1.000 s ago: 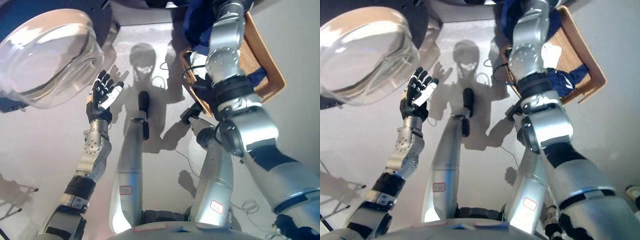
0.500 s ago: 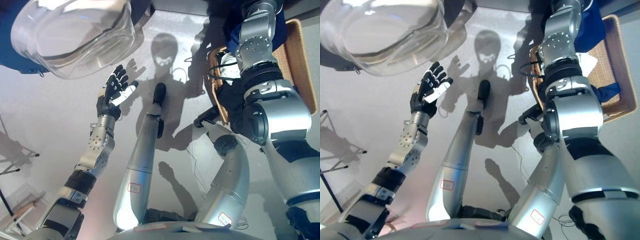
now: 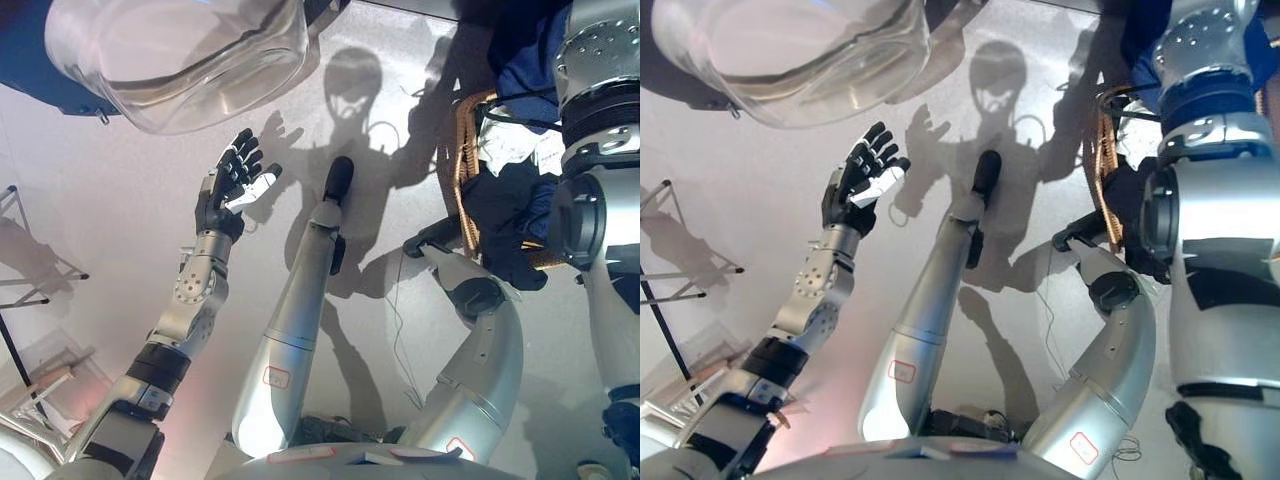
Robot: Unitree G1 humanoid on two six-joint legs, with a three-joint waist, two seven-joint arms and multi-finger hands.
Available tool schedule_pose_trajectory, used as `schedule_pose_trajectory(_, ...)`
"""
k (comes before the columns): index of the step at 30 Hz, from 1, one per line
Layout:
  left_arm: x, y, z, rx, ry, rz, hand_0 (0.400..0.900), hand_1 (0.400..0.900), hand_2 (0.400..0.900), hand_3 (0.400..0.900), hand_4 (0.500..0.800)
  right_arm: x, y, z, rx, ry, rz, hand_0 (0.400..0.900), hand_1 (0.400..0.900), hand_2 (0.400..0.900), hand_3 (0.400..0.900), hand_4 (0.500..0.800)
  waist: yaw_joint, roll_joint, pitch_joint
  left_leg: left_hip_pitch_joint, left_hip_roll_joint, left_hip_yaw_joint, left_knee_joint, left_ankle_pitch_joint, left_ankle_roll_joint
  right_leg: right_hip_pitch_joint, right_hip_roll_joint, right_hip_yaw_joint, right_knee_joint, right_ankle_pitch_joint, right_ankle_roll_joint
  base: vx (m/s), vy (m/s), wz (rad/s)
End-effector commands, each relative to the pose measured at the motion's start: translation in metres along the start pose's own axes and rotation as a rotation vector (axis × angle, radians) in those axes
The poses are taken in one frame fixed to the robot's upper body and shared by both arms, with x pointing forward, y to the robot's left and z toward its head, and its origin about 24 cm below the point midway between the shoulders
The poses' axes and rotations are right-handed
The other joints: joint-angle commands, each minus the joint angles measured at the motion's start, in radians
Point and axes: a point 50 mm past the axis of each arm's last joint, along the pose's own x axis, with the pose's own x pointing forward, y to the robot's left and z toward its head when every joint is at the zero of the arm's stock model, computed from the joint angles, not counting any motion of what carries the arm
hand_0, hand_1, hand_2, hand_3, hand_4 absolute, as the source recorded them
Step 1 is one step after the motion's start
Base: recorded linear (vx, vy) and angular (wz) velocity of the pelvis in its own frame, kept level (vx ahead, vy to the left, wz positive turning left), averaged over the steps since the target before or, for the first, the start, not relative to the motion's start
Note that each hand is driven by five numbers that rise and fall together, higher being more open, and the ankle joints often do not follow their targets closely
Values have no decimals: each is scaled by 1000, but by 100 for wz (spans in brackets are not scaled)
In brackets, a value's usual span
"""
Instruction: Put the clothes in the basket into the washing machine.
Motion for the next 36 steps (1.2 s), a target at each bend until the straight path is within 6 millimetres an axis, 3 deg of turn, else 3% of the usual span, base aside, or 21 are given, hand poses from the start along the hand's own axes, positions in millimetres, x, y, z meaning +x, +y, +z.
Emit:
schedule_pose_trajectory(1,-28,11,-6,-11,-10,8,900,900,900,900,800,-9,37,9,-100,-107,243,400,400,400,400,500,-10,39,-208,-43,-38,26,63,-67,8,-118,-10,105,48,0,257,18,-6,7)
schedule_pose_trajectory(3,-29,10,-7,-12,-9,4,900,900,900,900,800,-10,43,14,-67,-123,269,400,400,400,400,500,-11,41,-207,-46,-40,25,64,-66,7,-122,-13,106,54,-2,257,13,-14,11)
schedule_pose_trajectory(4,-29,10,-7,-10,-7,0,900,900,900,900,800,-9,42,15,-75,-127,273,900,900,900,900,800,-12,42,-207,-47,-40,26,64,-65,7,-124,-16,108,57,-3,257,18,-9,13)
schedule_pose_trajectory(10,-31,11,-10,-10,7,2,900,900,900,900,800,-9,37,15,-82,-143,256,900,900,900,900,800,-21,44,-206,-49,-42,29,67,-62,3,-122,-18,116,65,-4,255,3,1,2)
schedule_pose_trajectory(16,-34,14,-13,-13,21,26,900,900,900,900,800,-16,46,8,-94,-145,318,900,900,900,900,800,-37,46,-199,-37,-36,41,68,-62,4,-109,-13,120,61,9,252,-7,18,-7)
schedule_pose_trajectory(19,-33,15,-15,-9,26,43,900,900,900,900,800,-28,54,4,-76,-171,396,900,900,900,900,800,-53,46,-191,-19,-31,43,64,-58,3,-95,-4,120,55,17,252,-14,32,-14)
schedule_pose_trajectory(24,-37,18,-28,-3,76,82,900,900,900,900,800,-56,45,-17,-29,-184,475,900,900,900,900,800,-98,44,-171,36,-21,49,31,-48,2,-35,20,106,14,36,252,-29,59,-22)
schedule_pose_trajectory(31,-48,27,-54,14,191,170,900,900,900,900,800,-95,-8,-71,-28,-50,422,900,900,900,900,800,-158,40,-135,184,13,85,-132,-4,0,115,88,56,-131,75,265,-79,78,-29)
schedule_pose_trajectory(36,-61,30,-72,-33,264,233,900,900,900,900,800,-131,-70,-114,-138,118,318,900,900,900,900,800,-205,27,-143,309,20,102,-231,19,0,223,134,49,-233,96,263,-58,67,-31)
